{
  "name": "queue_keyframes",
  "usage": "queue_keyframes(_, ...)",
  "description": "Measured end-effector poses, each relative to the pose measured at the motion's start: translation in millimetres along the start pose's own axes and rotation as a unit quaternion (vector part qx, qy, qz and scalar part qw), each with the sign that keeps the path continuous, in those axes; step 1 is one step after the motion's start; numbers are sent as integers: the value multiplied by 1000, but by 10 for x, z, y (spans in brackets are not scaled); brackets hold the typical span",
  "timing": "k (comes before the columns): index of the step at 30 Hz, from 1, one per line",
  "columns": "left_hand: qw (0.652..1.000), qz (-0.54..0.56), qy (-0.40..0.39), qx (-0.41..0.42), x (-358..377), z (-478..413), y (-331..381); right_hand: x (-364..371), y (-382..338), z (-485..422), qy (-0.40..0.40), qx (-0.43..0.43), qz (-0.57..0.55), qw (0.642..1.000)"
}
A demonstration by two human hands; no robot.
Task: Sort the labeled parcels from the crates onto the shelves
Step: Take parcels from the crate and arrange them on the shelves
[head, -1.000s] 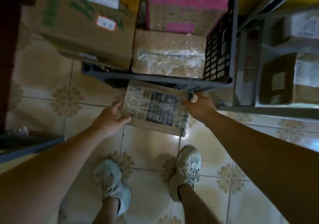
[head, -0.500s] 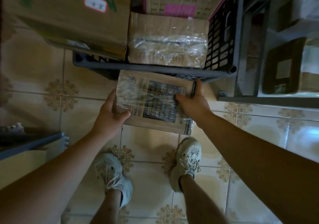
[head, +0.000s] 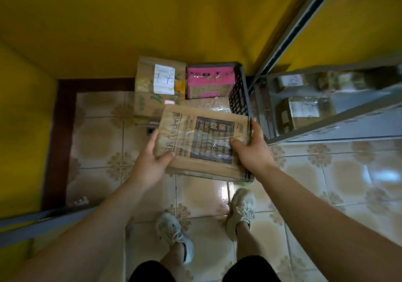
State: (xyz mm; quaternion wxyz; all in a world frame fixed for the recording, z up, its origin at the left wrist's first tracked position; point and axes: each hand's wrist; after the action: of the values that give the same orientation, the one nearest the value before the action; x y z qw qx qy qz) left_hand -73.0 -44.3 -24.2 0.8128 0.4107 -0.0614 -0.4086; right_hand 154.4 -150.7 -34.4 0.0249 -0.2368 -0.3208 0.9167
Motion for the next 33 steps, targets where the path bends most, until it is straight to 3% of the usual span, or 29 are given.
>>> queue_keyframes(7,990,-26,37,135,-329,1243,1050,-598,-821,1236,66,-111,-48,990)
queue_keyframes(18,932,-39,218,287,12,3101,1962,-1786,-1461,3029,47,-304,-70,949)
queue_keyframes(22,913,-60,254,314,130,3609,2161,-2068,-1516,3604,53,-354,-130,925)
queue_keyframes(28,903,-72,273,324,251,4124,2395,-2320,-1436,4205,112,-371,-152,909)
queue_keyframes(33,887,18,240,394,248,4515,2310,-2173,-1318,4522,143,-382,-172,897)
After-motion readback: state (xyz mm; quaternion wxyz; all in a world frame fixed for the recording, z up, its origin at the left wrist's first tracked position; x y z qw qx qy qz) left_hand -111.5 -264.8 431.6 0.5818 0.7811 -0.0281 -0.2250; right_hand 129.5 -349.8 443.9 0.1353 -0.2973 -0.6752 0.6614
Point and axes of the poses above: each hand's wrist, its own z-axis away from the middle knuckle, its own x-axis out of the palm, y = z × x, and after that the axes turned 11 degrees about -y, right-handed
